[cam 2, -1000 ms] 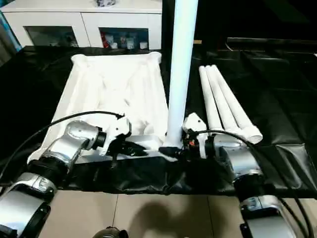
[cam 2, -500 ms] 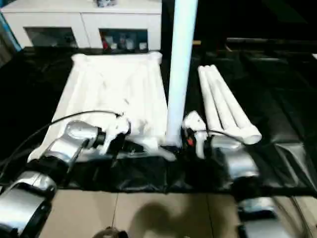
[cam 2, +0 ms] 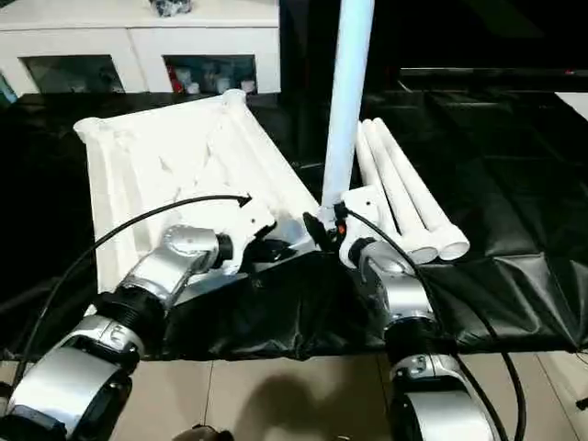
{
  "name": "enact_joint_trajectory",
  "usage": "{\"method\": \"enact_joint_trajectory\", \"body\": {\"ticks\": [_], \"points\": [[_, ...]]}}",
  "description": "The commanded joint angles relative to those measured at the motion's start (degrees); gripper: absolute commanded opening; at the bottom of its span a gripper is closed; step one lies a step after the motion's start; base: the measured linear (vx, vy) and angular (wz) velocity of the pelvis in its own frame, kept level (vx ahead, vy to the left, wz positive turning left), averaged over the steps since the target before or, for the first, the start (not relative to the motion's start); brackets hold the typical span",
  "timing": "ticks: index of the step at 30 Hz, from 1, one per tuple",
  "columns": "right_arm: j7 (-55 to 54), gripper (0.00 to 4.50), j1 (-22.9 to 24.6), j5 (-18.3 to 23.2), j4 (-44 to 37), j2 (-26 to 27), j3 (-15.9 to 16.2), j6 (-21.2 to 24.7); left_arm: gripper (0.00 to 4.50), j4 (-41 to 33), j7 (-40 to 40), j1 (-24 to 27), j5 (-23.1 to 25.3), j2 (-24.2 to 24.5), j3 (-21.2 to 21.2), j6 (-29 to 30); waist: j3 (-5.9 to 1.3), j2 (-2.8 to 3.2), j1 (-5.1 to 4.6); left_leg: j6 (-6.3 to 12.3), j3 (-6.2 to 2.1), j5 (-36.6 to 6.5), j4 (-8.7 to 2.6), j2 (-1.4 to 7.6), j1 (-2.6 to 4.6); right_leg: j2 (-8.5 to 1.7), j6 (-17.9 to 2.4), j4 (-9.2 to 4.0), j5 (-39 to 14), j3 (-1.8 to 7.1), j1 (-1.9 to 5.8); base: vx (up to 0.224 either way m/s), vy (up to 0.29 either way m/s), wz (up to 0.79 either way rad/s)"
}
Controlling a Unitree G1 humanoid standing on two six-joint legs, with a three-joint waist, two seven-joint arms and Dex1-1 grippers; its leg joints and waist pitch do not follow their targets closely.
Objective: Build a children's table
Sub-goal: Rotate leg to tighten
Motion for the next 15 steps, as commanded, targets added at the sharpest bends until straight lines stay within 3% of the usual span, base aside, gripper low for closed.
{"method": "enact_joint_trajectory", "body": {"ticks": [1,6,11,15], "points": [[5.19,4.01,0.54,0.37,0.85,1.56,4.04,0.39,0.00,-2.87,-3.38,-0.04,-2.22,-2.19,-1.15,-3.36,-4.01,-0.80,0.04,4.48,-1.77,-10.28,-3.66,3.40,1.27,-4.81,-13.40,-4.44,-7.66,2.70,2.76,0.000,0.000,0.00],[13.71,4.08,1.49,1.19,-1.41,-2.07,5.30,-0.32,0.00,-4.49,-9.78,1.15,-3.36,0.62,-2.16,-5.16,-3.97,-0.56,0.58,5.22,-1.71,-9.89,-3.57,3.56,1.21,-4.70,-13.71,-4.27,-7.05,2.55,2.79,0.000,0.000,0.00],[26.32,4.08,2.64,2.31,-3.67,-6.86,7.91,-0.47,0.00,-4.51,-17.03,1.36,-4.25,3.86,-2.77,-6.30,-3.90,-0.73,0.78,5.25,-1.66,-11.10,-3.53,3.65,1.17,-4.70,-13.78,-4.35,-8.18,2.52,2.93,0.000,0.000,0.00],[32.15,4.08,3.30,2.62,-4.99,-8.66,9.37,0.18,0.00,-3.85,-20.17,1.02,-4.78,4.94,-2.59,-6.35,-3.93,-0.59,1.11,5.24,-1.66,-11.05,-3.58,3.87,1.32,-4.75,-14.40,-4.20,-7.95,2.60,2.62,0.000,0.000,0.00]]}}
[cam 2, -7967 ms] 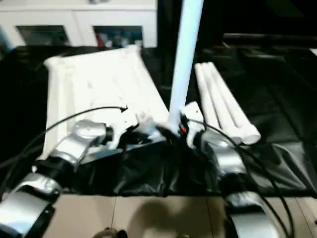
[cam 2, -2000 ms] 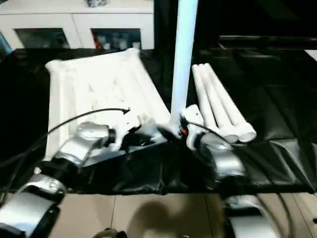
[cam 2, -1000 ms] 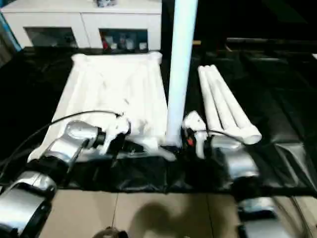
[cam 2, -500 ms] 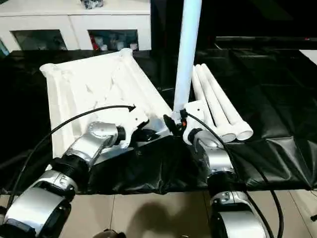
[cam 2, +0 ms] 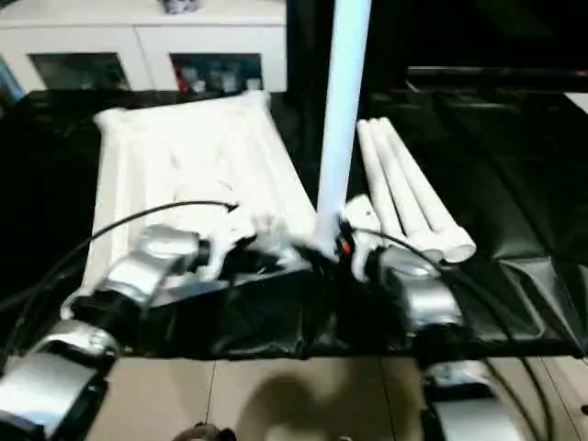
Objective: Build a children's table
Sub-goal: Rotate leg to tighten
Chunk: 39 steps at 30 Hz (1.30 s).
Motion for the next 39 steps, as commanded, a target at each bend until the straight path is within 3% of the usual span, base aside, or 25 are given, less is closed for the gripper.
{"method": "enact_joint_trajectory", "body": {"ticks": [1,2,5,7,10,13,19,22,25,26,27,29,32,33,34,39], "points": [[5.20,4.08,0.36,-0.12,-1.21,0.00,3.51,0.93,0.00,-1.55,-5.76,-1.17,-2.25,-1.05,-1.41,-1.59,-4.03,-0.74,0.02,5.14,-1.66,-10.97,-3.56,3.88,1.48,-4.74,-14.49,-4.15,-7.86,2.64,2.65,0.000,0.000,0.00],[5.97,3.75,0.37,-0.12,-1.26,-0.20,3.76,1.05,0.00,-1.38,-6.22,-1.23,-2.22,-0.86,-1.46,-1.64,-4.04,-0.74,0.14,5.24,-1.67,-10.71,-3.50,3.80,1.39,-4.79,-14.64,-4.09,-7.68,2.63,2.72,0.000,0.000,0.00],[9.81,3.72,0.41,0.03,-1.66,-1.21,5.19,1.57,0.00,-0.46,-8.33,-1.52,-1.91,0.26,-2.10,-2.64,-4.05,-0.71,0.38,5.45,-1.69,-10.35,-3.48,3.89,1.45,-4.79,-14.67,-4.03,-7.18,2.63,2.65,0.000,0.000,0.00],[11.39,3.36,0.41,0.02,-1.85,-1.79,6.11,1.78,0.00,0.00,-9.51,-1.72,-1.92,0.75,-2.38,-2.97,-4.00,-0.76,0.65,5.03,-1.70,-11.02,-3.58,3.95,1.54,-4.87,-14.59,-4.13,-8.29,2.66,2.56,0.000,0.000,0.00],[12.74,3.24,0.63,-0.44,-2.06,-2.21,6.74,1.72,0.00,0.56,-10.38,-1.95,-1.67,1.12,-2.53,-3.60,-3.99,-0.74,0.67,4.64,-1.72,-11.16,-3.65,3.98,1.58,-4.85,-14.42,-4.14,-8.71,2.68,2.52,0.000,0.000,0.00],[13.30,2.91,0.86,-0.55,-2.29,-2.22,6.86,1.73,0.00,0.94,-10.94,-2.04,-1.50,1.23,-2.52,-3.74,-4.02,-0.75,0.73,4.26,-1.70,-11.41,-3.63,3.94,1.60,-4.92,-14.45,-4.15,-8.94,2.71,2.57,0.000,0.000,0.00],[9.74,2.76,1.64,0.74,-3.12,-0.58,5.03,3.08,0.00,1.47,-8.91,-1.96,-1.73,0.58,-1.37,-2.90,-4.08,-0.63,0.78,4.64,-1.75,-10.47,-3.61,3.98,1.55,-4.87,-14.64,-4.01,-7.42,2.67,2.56,0.000,0.000,0.00],[-1.55,2.75,0.68,-1.14,-0.31,2.41,2.74,2.43,0.00,2.89,-2.10,-2.58,-0.24,-0.76,-0.77,-1.91,-3.77,-0.61,0.44,3.46,-1.81,-12.47,-3.89,3.93,1.57,-4.98,-14.13,-4.39,-11.20,2.69,2.35,0.000,0.000,0.00],[-12.41,2.74,-0.75,-2.67,3.11,5.59,0.74,2.35,0.00,4.19,5.37,-3.51,0.24,-2.92,0.67,-0.15,-3.43,-0.57,-0.42,0.08,-2.17,-17.23,-4.36,3.78,2.21,-5.10,-12.64,-5.15,-18.77,2.73,1.98,0.000,0.000,0.00],[-18.24,2.74,-1.51,-2.72,5.04,7.86,-0.58,2.67,0.00,4.24,9.17,-3.85,0.75,-4.45,0.97,1.07,-3.41,-0.98,-0.82,-0.36,-2.23,-17.69,-4.48,3.78,2.08,-5.16,-12.02,-5.31,-19.93,2.79,2.19,0.000,0.000,0.00],[-21.28,2.74,-1.83,-2.95,5.96,9.13,-1.05,2.76,0.00,4.27,11.65,-4.08,1.07,-5.42,1.23,1.80,-3.35,-0.72,-1.18,-0.69,-2.28,-18.09,-4.57,3.75,2.05,-5.09,-11.78,-5.38,-20.36,2.86,2.01,0.000,0.000,0.00],[-27.20,2.74,-2.52,-4.26,8.02,11.08,-1.22,2.38,0.00,4.29,16.15,-4.43,1.65,-7.31,1.70,2.73,-3.32,-0.87,-1.47,-0.43,-2.32,-18.24,-4.60,3.57,1.88,-5.06,-11.08,-5.56,-20.47,2.82,2.25,0.000,0.000,0.00],[-34.33,2.74,-3.72,-4.41,10.36,13.68,-2.56,2.03,0.00,3.40,21.19,-4.40,2.14,-9.73,2.12,3.76,-3.26,-0.84,-1.89,-0.36,-2.21,-18.71,-4.51,3.41,2.25,-5.08,-10.85,-5.91,-21.03,3.00,1.91,0.000,0.000,0.00],[-35.70,3.09,-3.98,-4.55,10.78,14.30,-2.96,1.59,0.00,3.31,22.09,-4.37,2.08,-10.18,2.04,3.76,-3.34,-1.17,-1.89,-0.05,-2.13,-18.48,-4.47,3.35,2.20,-5.00,-10.69,-5.94,-20.89,2.95,2.03,0.000,0.000,0.00],[-36.41,3.30,-4.20,-4.84,10.95,14.93,-2.92,0.53,0.00,2.77,22.26,-4.06,2.10,-10.63,1.71,3.45,-3.38,-1.06,-1.80,0.21,-2.15,-18.00,-4.43,3.36,2.19,-5.07,-10.69,-5.88,-20.53,3.00,2.03,0.000,0.000,0.00],[-33.23,3.78,-4.49,-4.82,10.23,14.85,-2.51,-1.58,0.00,0.66,18.63,-2.56,0.89,-10.61,1.28,2.14,-3.53,-1.01,-1.76,2.18,-1.97,-15.14,-4.38,3.41,1.72,-4.89,-11.55,-5.36,-14.89,2.98,2.36,0.000,0.000,0.00]]}}
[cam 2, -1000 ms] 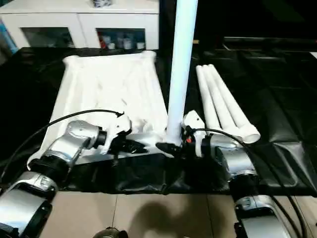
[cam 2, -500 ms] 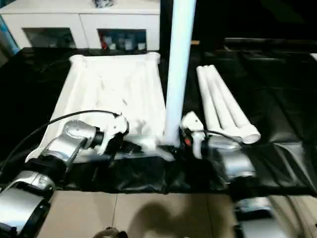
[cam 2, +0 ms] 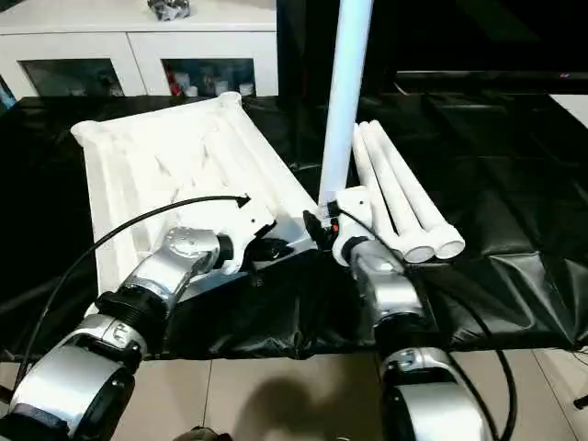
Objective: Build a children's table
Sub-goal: Rotate leg to tighten
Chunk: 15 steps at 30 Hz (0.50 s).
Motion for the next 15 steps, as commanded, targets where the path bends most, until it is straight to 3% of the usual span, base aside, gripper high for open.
{"method": "enact_joint_trajectory", "body": {"ticks": [1,4,7,10,13,15], "points": [[4.95,3.87,0.63,-0.27,1.42,2.80,3.81,0.85,0.00,-2.93,-2.16,-0.19,-2.50,-2.95,-0.99,-2.13,-3.48,-0.77,0.02,2.38,-1.96,-15.13,-4.26,3.44,1.13,-4.91,-11.70,-5.23,-14.81,2.86,1.97,0.000,0.000,0.00],[8.67,4.11,0.57,-0.37,1.59,0.53,4.77,-0.29,0.00,-4.11,-5.09,0.51,-3.73,-2.00,-0.74,-2.83,-3.61,-0.73,0.09,3.04,-1.87,-14.02,-4.09,3.44,1.05,-4.92,-12.23,-5.09,-13.26,2.85,2.15,0.000,0.000,0.00],[19.00,4.23,1.44,0.44,-0.03,-3.93,5.82,-1.64,0.00,-5.62,-12.02,1.83,-4.16,0.72,-2.29,-4.93,-3.86,-0.69,0.41,4.40,-1.76,-11.25,-3.80,3.53,0.74,-4.85,-13.24,-4.51,-9.02,2.77,2.44,0.000,0.000,0.00],[26.52,4.23,2.18,1.62,-2.28,-6.59,6.78,-1.54,0.00,-5.63,-15.75,2.07,-4.99,1.98,-2.27,-4.68,-4.15,-0.54,1.11,7.07,-1.51,-8.16,-3.24,3.61,0.58,-4.50,-14.76,-3.66,-2.26,2.50,2.49,0.000,0.000,0.00],[33.31,4.23,2.93,2.53,-4.36,-8.74,8.03,-0.62,0.00,-5.52,-18.50,2.13,-5.37,3.07,-2.25,-4.75,-3.99,-0.54,1.19,7.31,-1.54,-8.97,-3.30,3.69,0.59,-4.57,-15.38,-3.80,-3.45,2.38,2.39,0.000,0.000,0.00],[39.13,4.23,3.40,3.61,-5.89,-10.54,9.27,0.70,0.00,-5.41,-20.77,2.09,-5.53,3.91,-2.23,-5.03,-3.84,-0.64,1.36,6.64,-1.57,-11.02,-3.41,3.71,0.80,-4.59,-14.91,-4.24,-7.51,2.38,2.43,0.000,0.000,0.00]]}}
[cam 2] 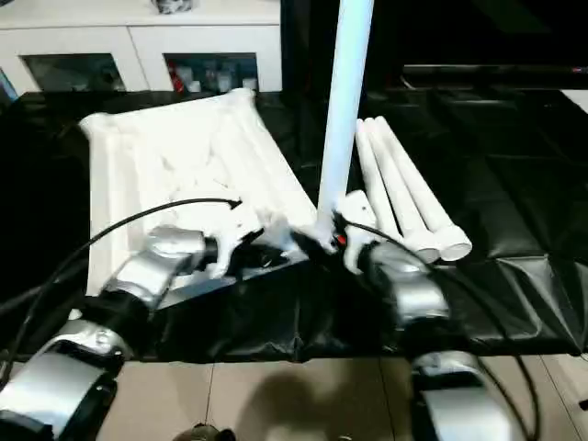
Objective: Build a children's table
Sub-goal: Rotate leg to tighten
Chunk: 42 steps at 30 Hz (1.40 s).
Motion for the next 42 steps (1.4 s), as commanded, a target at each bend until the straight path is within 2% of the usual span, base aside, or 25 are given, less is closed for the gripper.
{"method": "enact_joint_trajectory", "body": {"ticks": [1,4,6,12,19,22,24,25,28,29,30,31,33,34,35,37,38,40,42], "points": [[8.60,4.23,0.87,1.07,-2.53,-0.42,4.23,2.33,0.00,-1.88,-5.88,-0.34,-2.81,-1.06,-1.32,-2.49,-3.87,-0.81,0.19,6.40,-1.61,-11.24,-3.32,3.75,1.29,-4.68,-14.86,-4.31,-8.07,2.53,2.92,0.000,0.000,0.00],[12.41,4.23,1.16,1.21,-3.41,-1.52,5.19,2.81,0.00,-1.71,-7.98,-0.42,-3.19,-0.24,-1.66,-2.91,-3.82,-0.77,0.36,5.75,-1.69,-12.05,-3.48,3.92,1.32,-4.75,-14.50,-4.41,-9.80,2.64,2.74,0.000,0.000,0.00],[16.31,3.98,1.39,1.06,-4.26,-2.53,6.62,3.43,0.00,-1.60,-10.57,-0.60,-3.31,0.75,-2.07,-3.11,-3.79,-0.85,0.54,5.28,-1.69,-12.28,-3.54,3.91,1.42,-4.72,-14.45,-4.40,-10.29,2.68,2.66,0.000,0.000,0.00],[20.26,3.52,1.61,0.69,-5.68,-3.51,8.84,5.01,0.00,-1.38,-14.62,-0.93,-2.89,2.09,-3.12,-3.43,-3.99,-0.77,1.13,5.49,-1.66,-10.62,-3.36,3.97,1.46,-4.84,-14.87,-4.10,-7.89,2.73,2.57,0.000,0.000,0.00],[21.38,2.98,2.22,0.60,-6.92,-3.26,9.33,6.10,0.00,-0.45,-15.25,-1.01,-2.26,2.34,-3.28,-4.15,-3.94,-0.75,1.28,4.94,-1.73,-11.20,-3.46,3.96,1.52,-4.87,-14.76,-4.18,-8.75,2.69,2.59,0.000,0.000,0.00],[19.26,2.79,2.86,1.03,-7.41,-2.40,8.48,6.62,0.00,-0.37,-13.94,-0.98,-2.38,1.92,-2.72,-3.83,-4.01,-0.77,1.28,4.68,-1.76,-10.96,-3.46,3.94,1.43,-4.90,-14.67,-4.09,-8.47,2.69,2.68,0.000,0.000,0.00],[14.17,2.76,2.74,0.53,-6.61,-0.85,7.13,6.73,0.00,0.12,-11.24,-1.27,-1.97,1.34,-2.20,-3.36,-3.84,-0.74,1.21,4.51,-1.77,-11.37,-3.55,3.95,1.39,-4.90,-14.53,-4.23,-9.27,2.69,2.57,0.000,0.000,0.00],[11.62,2.75,2.61,0.42,-6.31,0.07,6.40,6.87,0.00,0.70,-9.13,-1.56,-1.36,1.07,-2.02,-3.24,-3.82,-0.53,1.14,4.16,-1.81,-11.69,-3.61,3.93,1.40,-4.87,-14.37,-4.24,-10.01,2.68,2.51,0.000,0.000,0.00],[0.98,2.74,1.55,-1.03,-3.92,3.22,4.15,7.05,0.00,3.14,-1.80,-2.87,0.26,-0.18,-1.18,-2.54,-3.47,-0.61,0.58,1.59,-2.02,-15.92,-4.09,3.89,1.84,-5.04,-12.76,-5.03,-17.22,2.75,2.28,0.000,0.000,0.00],[-3.13,2.74,0.96,-1.62,-2.44,4.32,3.35,7.00,0.00,3.81,0.60,-3.31,0.37,-0.83,-0.65,-1.99,-3.19,-0.59,0.24,0.55,-2.13,-17.69,-4.31,3.81,2.03,-5.08,-12.14,-5.38,-20.15,2.76,2.13,0.000,0.000,0.00],[-8.94,2.74,0.14,-2.34,-0.33,5.84,2.21,6.82,0.00,4.49,3.60,-3.84,0.53,-1.76,-0.05,-1.20,-3.16,-0.47,-0.28,-0.73,-2.30,-19.19,-4.46,3.75,2.17,-5.10,-11.60,-5.46,-22.27,2.79,2.03,0.000,0.000,0.00],[-13.36,2.73,-0.55,-2.64,1.38,6.95,1.25,6.83,0.00,4.78,5.86,-4.16,0.77,-2.55,0.23,-0.77,-3.22,-0.61,-0.78,-1.50,-2.52,-20.18,-4.53,3.73,2.27,-5.21,-11.26,-5.62,-23.17,2.79,2.09,0.000,0.000,0.00],[-19.96,2.73,-1.44,-2.88,3.79,8.92,-0.27,6.51,0.00,5.14,9.87,-4.72,0.94,-4.13,0.83,0.44,-3.17,-0.58,-1.11,-1.48,-2.61,-20.21,-4.63,3.57,1.97,-5.13,-10.88,-5.68,-23.14,2.74,2.32,0.000,0.000,0.00],[-23.35,2.73,-1.83,-3.07,4.86,9.82,-0.94,6.37,0.00,5.17,11.93,-4.99,0.81,-5.13,1.24,1.00,-3.20,-0.55,-1.37,-1.48,-2.50,-20.24,-4.62,3.58,2.11,-5.11,-10.90,-5.76,-22.48,2.88,2.03,0.000,0.000,0.00],[-26.90,2.72,-2.17,-3.07,5.97,11.27,-1.93,6.09,0.00,5.13,14.84,-5.36,0.37,-6.73,1.84,1.71,-3.28,-0.61,-1.38,-1.07,-2.34,-19.98,-4.45,3.45,2.27,-5.07,-11.08,-5.89,-21.49,2.96,1.94,0.000,0.000,0.00],[-29.29,2.72,-2.45,-3.07,6.78,12.35,-2.52,5.42,0.00,4.83,16.78,-5.44,0.18,-8.00,2.11,1.88,-3.36,-0.71,-1.64,-0.30,-2.27,-18.41,-4.36,3.28,1.93,-4.97,-11.57,-5.69,-19.24,2.89,2.30,0.000,0.000,0.00],[-29.95,2.72,-2.60,-2.95,7.20,13.30,-2.90,4.19,0.00,4.47,17.84,-5.29,0.13,-9.14,2.22,1.70,-3.52,-0.59,-1.59,0.42,-2.09,-17.26,-4.20,3.38,1.92,-5.00,-11.78,-5.63,-17.27,3.00,2.21,0.000,0.000,0.00],[-31.25,3.28,-2.98,-2.80,7.72,14.21,-3.69,2.03,0.00,3.98,18.22,-4.91,0.11,-10.02,2.14,1.06,-3.70,-0.66,-1.47,1.94,-1.95,-15.03,-4.00,3.25,1.73,-4.88,-12.46,-5.28,-13.45,2.99,2.42,0.000,0.000,0.00],[-30.74,3.42,-3.23,-2.04,7.83,14.45,-4.17,1.57,0.00,3.75,18.00,-4.69,0.14,-10.13,2.06,0.84,-3.77,-0.66,-1.44,3.00,-1.87,-13.75,-3.89,3.22,1.62,-4.82,-13.00,-5.11,-11.49,2.90,2.57,0.000,0.000,0.00]]}}
